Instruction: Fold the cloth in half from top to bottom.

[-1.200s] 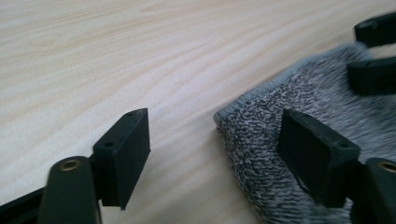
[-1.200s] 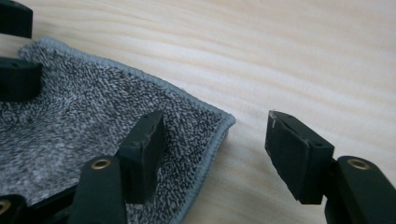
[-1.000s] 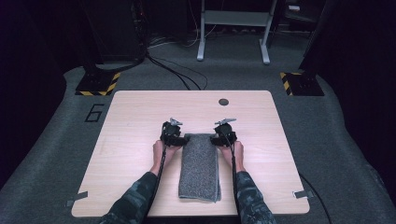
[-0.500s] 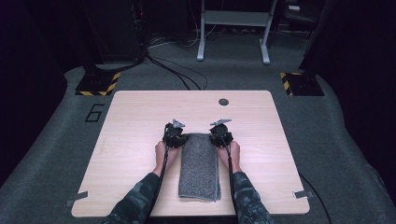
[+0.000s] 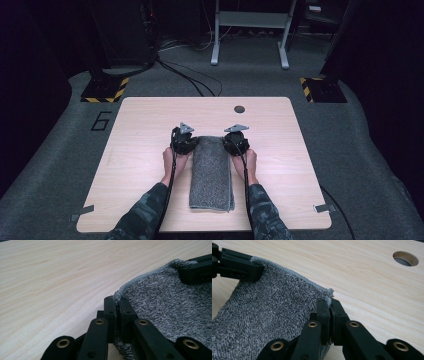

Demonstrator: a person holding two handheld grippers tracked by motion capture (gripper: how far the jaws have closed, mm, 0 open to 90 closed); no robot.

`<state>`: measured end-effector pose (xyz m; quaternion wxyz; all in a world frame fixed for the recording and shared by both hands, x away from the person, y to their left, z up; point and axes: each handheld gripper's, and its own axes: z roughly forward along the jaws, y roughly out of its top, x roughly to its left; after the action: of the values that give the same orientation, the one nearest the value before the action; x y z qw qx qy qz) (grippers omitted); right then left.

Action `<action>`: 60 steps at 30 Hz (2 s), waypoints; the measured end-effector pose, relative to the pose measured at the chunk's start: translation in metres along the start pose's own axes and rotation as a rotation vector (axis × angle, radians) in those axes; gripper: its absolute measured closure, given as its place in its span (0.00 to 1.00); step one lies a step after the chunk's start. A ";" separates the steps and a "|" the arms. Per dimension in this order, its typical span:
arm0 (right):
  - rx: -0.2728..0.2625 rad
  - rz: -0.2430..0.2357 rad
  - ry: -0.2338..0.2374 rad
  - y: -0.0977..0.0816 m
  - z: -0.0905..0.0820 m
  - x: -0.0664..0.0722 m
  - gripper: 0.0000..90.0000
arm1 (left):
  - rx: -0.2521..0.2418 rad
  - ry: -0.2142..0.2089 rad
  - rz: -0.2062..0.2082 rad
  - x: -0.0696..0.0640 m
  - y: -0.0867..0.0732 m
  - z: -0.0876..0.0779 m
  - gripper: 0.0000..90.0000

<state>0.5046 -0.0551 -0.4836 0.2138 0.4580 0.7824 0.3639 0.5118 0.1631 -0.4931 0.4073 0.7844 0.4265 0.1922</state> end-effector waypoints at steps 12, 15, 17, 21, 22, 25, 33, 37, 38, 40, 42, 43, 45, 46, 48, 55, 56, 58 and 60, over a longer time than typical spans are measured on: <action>-0.053 -0.049 0.003 0.007 -0.008 -0.003 0.97 | -0.044 0.012 0.021 0.002 0.013 -0.007 0.96; -0.072 -0.045 -0.002 0.013 -0.011 -0.003 0.97 | -0.064 0.024 0.029 0.003 0.017 -0.009 0.96; -0.076 -0.058 -0.004 0.018 -0.013 -0.003 0.97 | -0.070 0.027 0.033 0.004 0.020 -0.012 0.96; -0.098 -0.068 -0.008 0.024 -0.016 -0.003 0.97 | -0.093 0.038 0.048 0.006 0.028 -0.018 0.96; -0.104 -0.073 -0.007 0.026 -0.017 -0.003 0.97 | -0.104 0.045 0.057 0.005 0.029 -0.019 0.96; -0.123 -0.071 -0.009 0.028 -0.020 -0.002 0.97 | -0.109 0.048 0.073 0.006 0.033 -0.023 0.96; -0.161 -0.098 -0.014 0.038 -0.026 -0.003 0.97 | -0.158 0.063 0.098 0.008 0.044 -0.030 0.95; -0.200 -0.108 -0.013 0.047 -0.033 -0.005 0.97 | -0.185 0.060 0.105 0.007 0.048 -0.037 0.95; -0.200 -0.108 -0.013 0.047 -0.033 -0.005 0.97 | -0.185 0.060 0.105 0.007 0.048 -0.037 0.95; -0.210 -0.104 -0.009 0.046 -0.037 -0.004 0.97 | -0.186 0.054 0.111 0.006 0.048 -0.041 0.95; -0.218 -0.105 -0.006 0.044 -0.041 -0.002 0.97 | -0.203 0.052 0.115 0.003 0.047 -0.044 0.95; -0.224 -0.112 -0.003 0.042 -0.042 -0.002 0.97 | -0.196 0.043 0.120 0.002 0.046 -0.047 0.95; -0.232 -0.114 0.004 0.036 -0.048 0.001 0.97 | -0.209 0.034 0.119 -0.001 0.042 -0.052 0.95; -0.236 -0.122 0.012 0.034 -0.049 0.002 0.97 | -0.209 0.034 0.119 -0.001 0.042 -0.052 0.95; -0.240 -0.121 0.014 0.030 -0.052 0.004 0.97 | -0.222 0.026 0.121 -0.003 0.037 -0.056 0.95; -0.269 -0.134 0.031 0.016 -0.063 0.009 0.96 | -0.240 -0.001 0.129 -0.013 0.023 -0.068 0.95; -0.272 -0.130 0.029 0.013 -0.065 0.010 0.96 | -0.241 -0.003 0.137 -0.014 0.021 -0.069 0.95; -0.275 -0.129 0.034 0.009 -0.068 0.012 0.96 | -0.231 -0.008 0.152 -0.017 0.017 -0.072 0.95; -0.274 -0.132 0.036 0.004 -0.071 0.015 0.96 | -0.236 -0.012 0.146 -0.019 0.012 -0.073 0.95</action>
<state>0.4524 -0.0673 -0.4349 0.2834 0.3655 0.7576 0.4606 0.4600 0.1782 -0.4388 0.4842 0.7612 0.3402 0.2653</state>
